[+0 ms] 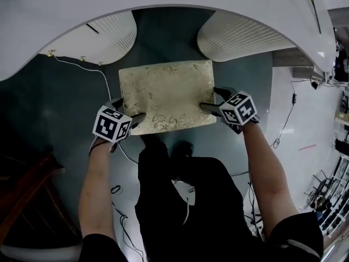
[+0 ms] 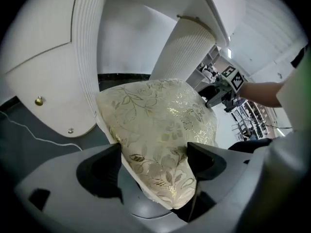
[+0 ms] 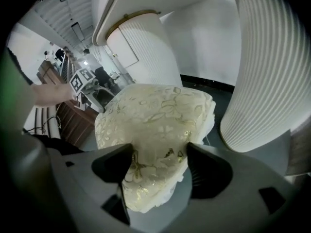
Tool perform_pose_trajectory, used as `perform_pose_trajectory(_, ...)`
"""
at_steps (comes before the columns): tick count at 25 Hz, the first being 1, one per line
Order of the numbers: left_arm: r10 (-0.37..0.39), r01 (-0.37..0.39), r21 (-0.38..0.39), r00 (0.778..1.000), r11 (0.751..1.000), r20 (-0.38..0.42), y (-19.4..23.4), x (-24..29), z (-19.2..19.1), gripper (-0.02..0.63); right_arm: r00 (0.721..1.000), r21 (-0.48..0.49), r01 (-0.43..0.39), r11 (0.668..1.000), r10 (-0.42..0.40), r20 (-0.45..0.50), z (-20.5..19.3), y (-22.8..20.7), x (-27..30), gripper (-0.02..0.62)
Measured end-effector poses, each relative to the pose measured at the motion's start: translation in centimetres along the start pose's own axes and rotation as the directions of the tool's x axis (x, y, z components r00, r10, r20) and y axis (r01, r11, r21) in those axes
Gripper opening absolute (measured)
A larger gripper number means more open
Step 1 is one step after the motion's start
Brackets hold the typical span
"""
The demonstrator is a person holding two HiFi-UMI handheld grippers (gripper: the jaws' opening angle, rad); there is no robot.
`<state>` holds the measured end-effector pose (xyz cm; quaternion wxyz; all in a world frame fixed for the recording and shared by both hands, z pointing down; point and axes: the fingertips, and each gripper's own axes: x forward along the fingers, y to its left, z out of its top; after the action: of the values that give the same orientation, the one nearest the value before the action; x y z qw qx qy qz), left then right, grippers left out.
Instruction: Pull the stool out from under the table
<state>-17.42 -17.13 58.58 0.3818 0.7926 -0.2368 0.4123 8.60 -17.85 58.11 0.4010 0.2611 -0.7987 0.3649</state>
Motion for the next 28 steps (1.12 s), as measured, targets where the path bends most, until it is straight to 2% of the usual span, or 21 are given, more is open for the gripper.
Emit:
perform_pose_trajectory(5,0.043,-0.042,-0.025,0.998,0.999,0.043,-0.3,-0.4,-1.2,0.422,0.998,0.002,-0.004,1.000,0.004,-0.061,0.0,1.0,0.0,0.354)
perform_pose_trajectory(9,0.052,-0.052,0.007,0.999,0.999,0.004,-1.4,-0.4,-1.9,0.420,0.997,0.046,0.003,0.999,0.001,-0.084,-1.7,2.1,-0.7,0.348)
perform_pose_trajectory(17,0.023,-0.020,0.060,0.998,0.998,-0.059,-2.3,0.0,-3.1,0.417,0.991,0.134,0.060,0.989,-0.042,-0.130,-4.9,3.8,-0.7,0.347)
perform_pose_trajectory(20,0.038,-0.037,0.016,0.997,0.999,-0.073,-2.1,-0.1,-3.7,0.411,0.987,0.110,0.060,0.992,-0.042,-0.157,-4.6,3.8,-0.2,0.347)
perform_pose_trajectory(24,0.040,-0.051,-0.086,0.992,0.995,-0.117,-2.6,-0.2,-5.5,0.407,0.988,0.035,-0.027,0.999,0.032,-0.151,-3.8,3.5,0.5,0.357)
perform_pose_trajectory(28,0.057,-0.067,-0.095,0.993,0.993,-0.104,-2.8,0.0,-5.9,0.417,0.994,0.059,-0.006,0.998,0.012,-0.107,-4.1,3.6,0.4,0.345)
